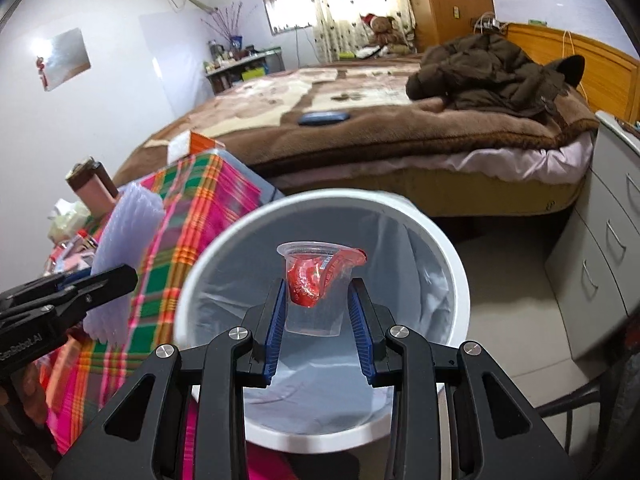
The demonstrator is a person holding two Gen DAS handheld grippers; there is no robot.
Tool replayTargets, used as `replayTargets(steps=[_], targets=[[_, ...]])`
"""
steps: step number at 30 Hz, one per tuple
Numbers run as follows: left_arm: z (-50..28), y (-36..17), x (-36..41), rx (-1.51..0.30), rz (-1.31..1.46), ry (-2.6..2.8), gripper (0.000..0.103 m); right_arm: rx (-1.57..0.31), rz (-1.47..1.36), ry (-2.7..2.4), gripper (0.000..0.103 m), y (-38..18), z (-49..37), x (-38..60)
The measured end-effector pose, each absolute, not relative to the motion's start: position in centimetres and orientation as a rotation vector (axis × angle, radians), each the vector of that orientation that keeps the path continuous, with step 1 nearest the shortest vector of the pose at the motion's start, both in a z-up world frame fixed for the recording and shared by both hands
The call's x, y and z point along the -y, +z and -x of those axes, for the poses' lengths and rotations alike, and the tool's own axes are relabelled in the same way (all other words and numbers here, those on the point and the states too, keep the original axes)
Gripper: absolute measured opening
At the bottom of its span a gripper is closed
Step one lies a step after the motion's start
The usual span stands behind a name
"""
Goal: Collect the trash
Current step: 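Carry the clear cup with the right tool while the left tool carries the foam net to the bin, then open both tools over the white bin, dropping the cup and foam net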
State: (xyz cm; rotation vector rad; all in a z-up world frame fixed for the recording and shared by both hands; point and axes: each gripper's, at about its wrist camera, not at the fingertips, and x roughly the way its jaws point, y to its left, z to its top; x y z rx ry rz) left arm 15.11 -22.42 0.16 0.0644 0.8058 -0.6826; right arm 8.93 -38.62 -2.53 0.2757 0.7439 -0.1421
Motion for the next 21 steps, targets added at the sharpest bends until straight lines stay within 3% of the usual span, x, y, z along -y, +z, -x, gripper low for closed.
replayTargets(steps=[4, 6, 8, 11, 13, 21], targets=[[-15.3, -0.6, 23.8, -0.836, -0.079, -0.7, 0.031, -0.776, -0.282, -0.148, 0.033, -3.3, -9.0, 39.3], [-15.2, -0.8, 24.2, -0.84, -0.092, -0.713, 0.038, -0.779, -0.29, -0.159, 0.033, -3.4, -8.8, 39.7], [-15.3, -1.0, 24.3, -0.839, -0.094, -0.717, 0.055, -0.786, -0.288, -0.162, 0.033, -3.5, -8.7, 39.8], [-15.4, -1.2, 24.2, -0.847, -0.086, -0.704, 0.062, -0.795, -0.28, -0.174, 0.041, -3.7, -8.7, 39.9], [-15.6, -1.2, 23.8, -0.843, -0.085, -0.696, 0.064, -0.795, -0.285, -0.179, 0.054, -3.7, -8.5, 39.9], [-14.7, 0.0, 21.4, -0.802, -0.08, -0.663, 0.07, -0.768, -0.299, -0.164, 0.056, -3.1, -8.1, 39.3]])
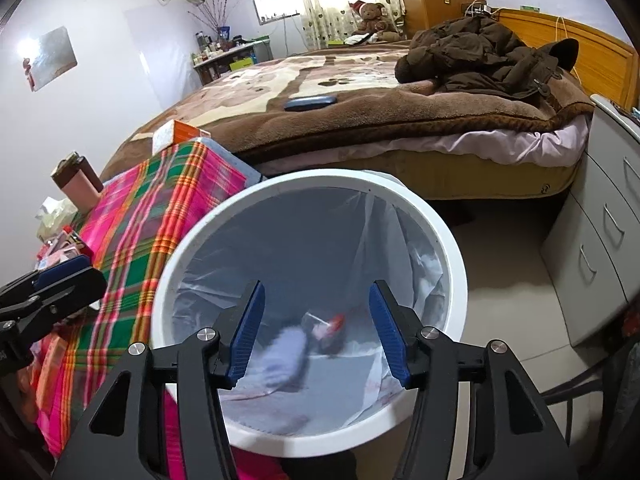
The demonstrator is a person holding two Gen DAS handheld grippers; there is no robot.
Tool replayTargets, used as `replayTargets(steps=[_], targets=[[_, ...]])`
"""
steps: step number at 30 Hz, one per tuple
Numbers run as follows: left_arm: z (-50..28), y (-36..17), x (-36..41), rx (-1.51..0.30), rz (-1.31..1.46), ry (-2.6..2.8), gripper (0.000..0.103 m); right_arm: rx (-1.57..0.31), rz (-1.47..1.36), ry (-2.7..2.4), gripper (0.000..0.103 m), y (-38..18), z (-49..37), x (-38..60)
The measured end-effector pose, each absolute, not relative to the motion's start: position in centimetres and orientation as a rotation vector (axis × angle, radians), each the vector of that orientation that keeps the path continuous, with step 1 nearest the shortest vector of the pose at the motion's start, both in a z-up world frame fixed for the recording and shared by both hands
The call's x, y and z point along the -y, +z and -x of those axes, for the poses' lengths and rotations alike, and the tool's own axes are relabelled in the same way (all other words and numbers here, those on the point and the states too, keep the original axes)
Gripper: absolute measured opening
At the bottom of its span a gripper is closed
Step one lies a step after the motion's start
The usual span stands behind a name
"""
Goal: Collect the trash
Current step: 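Open both tools over the white bin, dropping the cup and foam net, then move the left tool to the second foam net while the right tool reaches the yogurt cup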
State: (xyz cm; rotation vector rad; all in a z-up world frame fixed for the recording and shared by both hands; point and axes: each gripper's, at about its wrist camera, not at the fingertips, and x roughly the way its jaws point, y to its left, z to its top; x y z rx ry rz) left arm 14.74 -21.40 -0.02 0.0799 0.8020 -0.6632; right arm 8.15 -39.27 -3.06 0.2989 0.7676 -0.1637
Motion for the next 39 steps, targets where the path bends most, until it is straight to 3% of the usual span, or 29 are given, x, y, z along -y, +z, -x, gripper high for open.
replayTargets(steps=[14, 33, 39], targets=[[-12.2, 1.7, 15.3, -0.723, -0.037, -0.594, 0.072, -0.665, -0.273, -0.088, 0.056, -0.4, -6.7, 35.0], [-10.2, 0.8, 1.9, -0.689, 0.07, -0.353, 0.078, -0.664, -0.209, 0.126, 0.056, -0.4, -7.4, 26.4], [-9.9, -0.8, -1.9, -0.716, 0.107, -0.285, 0.081, -0.682, -0.201, 0.183, 0.064, -0.8, -8.5, 24.1]])
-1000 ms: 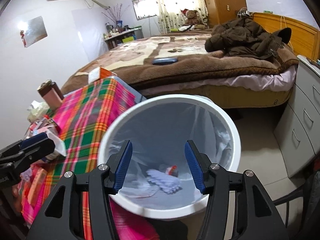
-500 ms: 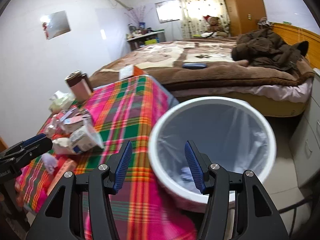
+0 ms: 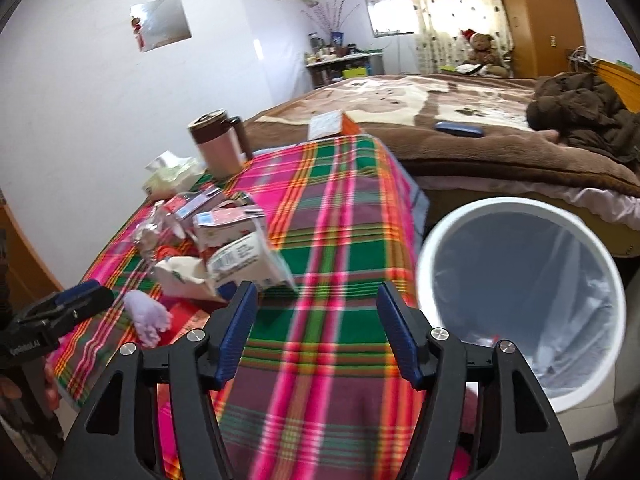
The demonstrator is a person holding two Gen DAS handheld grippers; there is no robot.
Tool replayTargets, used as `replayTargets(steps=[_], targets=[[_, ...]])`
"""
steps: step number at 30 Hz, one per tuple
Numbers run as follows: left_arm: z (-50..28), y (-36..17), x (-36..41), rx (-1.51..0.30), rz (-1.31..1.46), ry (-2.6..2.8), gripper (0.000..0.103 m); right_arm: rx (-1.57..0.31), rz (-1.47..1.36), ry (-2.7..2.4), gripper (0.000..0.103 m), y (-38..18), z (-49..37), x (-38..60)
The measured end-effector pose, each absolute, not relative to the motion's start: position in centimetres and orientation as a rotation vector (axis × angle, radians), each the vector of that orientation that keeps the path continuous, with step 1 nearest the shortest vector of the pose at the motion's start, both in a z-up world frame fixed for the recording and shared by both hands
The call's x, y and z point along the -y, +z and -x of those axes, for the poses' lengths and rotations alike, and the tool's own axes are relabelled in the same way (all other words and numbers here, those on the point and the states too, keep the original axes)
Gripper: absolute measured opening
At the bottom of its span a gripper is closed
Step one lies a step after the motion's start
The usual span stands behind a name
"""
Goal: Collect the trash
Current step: 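Move the left tool to the second foam net while the right tool reaches the yogurt cup, then grasp the white yogurt cup with the right tool while the left tool grasps the foam net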
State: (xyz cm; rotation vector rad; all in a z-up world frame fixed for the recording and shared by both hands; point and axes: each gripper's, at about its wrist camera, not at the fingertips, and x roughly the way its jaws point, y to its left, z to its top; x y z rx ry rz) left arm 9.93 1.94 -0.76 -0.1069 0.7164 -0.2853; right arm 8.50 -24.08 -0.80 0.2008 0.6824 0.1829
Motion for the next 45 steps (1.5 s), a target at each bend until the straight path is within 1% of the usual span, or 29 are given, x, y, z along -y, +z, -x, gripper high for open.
replayTargets(steps=[4, 9, 15, 22, 26, 33, 39, 41, 43, 45], targets=[[-9.8, -1.4, -3.5, -0.728, 0.109, -0.263, 0.082, -0.701, -0.221, 0.203, 0.064, -1.1, -9.0, 22.9], [-9.8, -1.6, -4.6, -0.724, 0.043, -0.283, 0.085, -0.735, -0.29, 0.253, 0.064, -1.3, -9.5, 21.9], [-10.4, -1.9, -3.6, -0.742, -0.068, -0.364, 0.086, -0.812, -0.36, 0.264, 0.064, -2.2, -10.7, 21.0], [-12.0, -2.6, -1.7, -0.756, -0.168, -0.45, 0.086, -0.855, -0.391, 0.267, 0.064, -2.7, -13.0, 20.0], [-13.2, -2.7, -1.5, -0.759, -0.168, -0.47, 0.086, -0.888, -0.423, 0.252, 0.064, -3.4, -14.3, 20.0], [-13.8, -2.4, -0.6, -0.741, -0.241, -0.516, 0.086, -0.88, -0.448, 0.192, 0.064, -3.2, -15.5, 20.6], [-13.7, -2.1, -1.6, -0.746, -0.219, -0.568, 0.086, -0.903, -0.453, 0.176, 0.064, -3.0, -15.9, 20.6], [-13.6, -2.3, -1.7, -0.75, -0.228, -0.571, 0.086, -0.91, -0.462, 0.163, 0.065, -3.1, -16.2, 20.6], [-13.4, -2.3, -1.5, -0.734, -0.255, -0.578, 0.086, -0.924, -0.476, 0.154, 0.068, -3.3, -16.6, 20.5], [-13.2, -2.2, -1.1, -0.722, -0.272, -0.602, 0.086, -0.918, -0.477, 0.147, 0.069, -3.1, -16.9, 20.6]])
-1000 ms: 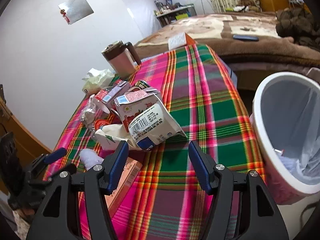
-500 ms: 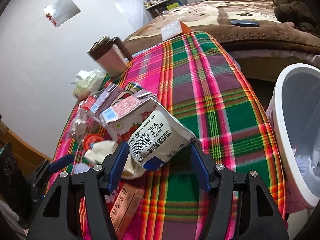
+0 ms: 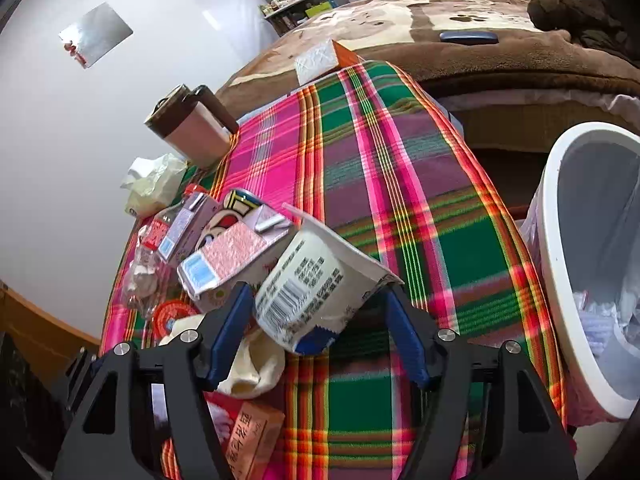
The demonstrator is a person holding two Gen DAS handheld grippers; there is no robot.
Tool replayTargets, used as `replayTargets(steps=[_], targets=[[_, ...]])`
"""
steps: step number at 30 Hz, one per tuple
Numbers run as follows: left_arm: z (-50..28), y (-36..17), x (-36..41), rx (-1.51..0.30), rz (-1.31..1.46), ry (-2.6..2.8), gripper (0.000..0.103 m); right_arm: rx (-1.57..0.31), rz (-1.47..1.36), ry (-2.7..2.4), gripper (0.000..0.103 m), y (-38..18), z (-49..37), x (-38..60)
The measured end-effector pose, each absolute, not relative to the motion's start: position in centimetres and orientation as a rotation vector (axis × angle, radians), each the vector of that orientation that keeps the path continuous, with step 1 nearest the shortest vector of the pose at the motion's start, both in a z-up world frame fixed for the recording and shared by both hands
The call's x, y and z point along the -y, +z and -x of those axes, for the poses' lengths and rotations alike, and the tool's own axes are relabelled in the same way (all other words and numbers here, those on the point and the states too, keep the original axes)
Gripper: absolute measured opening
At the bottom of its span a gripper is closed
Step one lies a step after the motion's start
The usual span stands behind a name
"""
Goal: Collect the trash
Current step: 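Grasp the white yogurt cup with the right tool while the left tool grasps the foam net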
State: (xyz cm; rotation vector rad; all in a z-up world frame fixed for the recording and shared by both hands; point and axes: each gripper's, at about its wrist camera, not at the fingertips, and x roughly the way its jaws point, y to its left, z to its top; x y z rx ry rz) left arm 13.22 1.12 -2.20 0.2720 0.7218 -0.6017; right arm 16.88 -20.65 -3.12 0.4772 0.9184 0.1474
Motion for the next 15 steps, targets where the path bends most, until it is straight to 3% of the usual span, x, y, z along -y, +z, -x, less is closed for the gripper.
replayTargets(steps=[15], targets=[[-14.0, -3.3, -0.7, -0.781, -0.223, -0.72, 0.084, -0.976, -0.464, 0.166, 0.071, -4.5, -18.5, 20.0]])
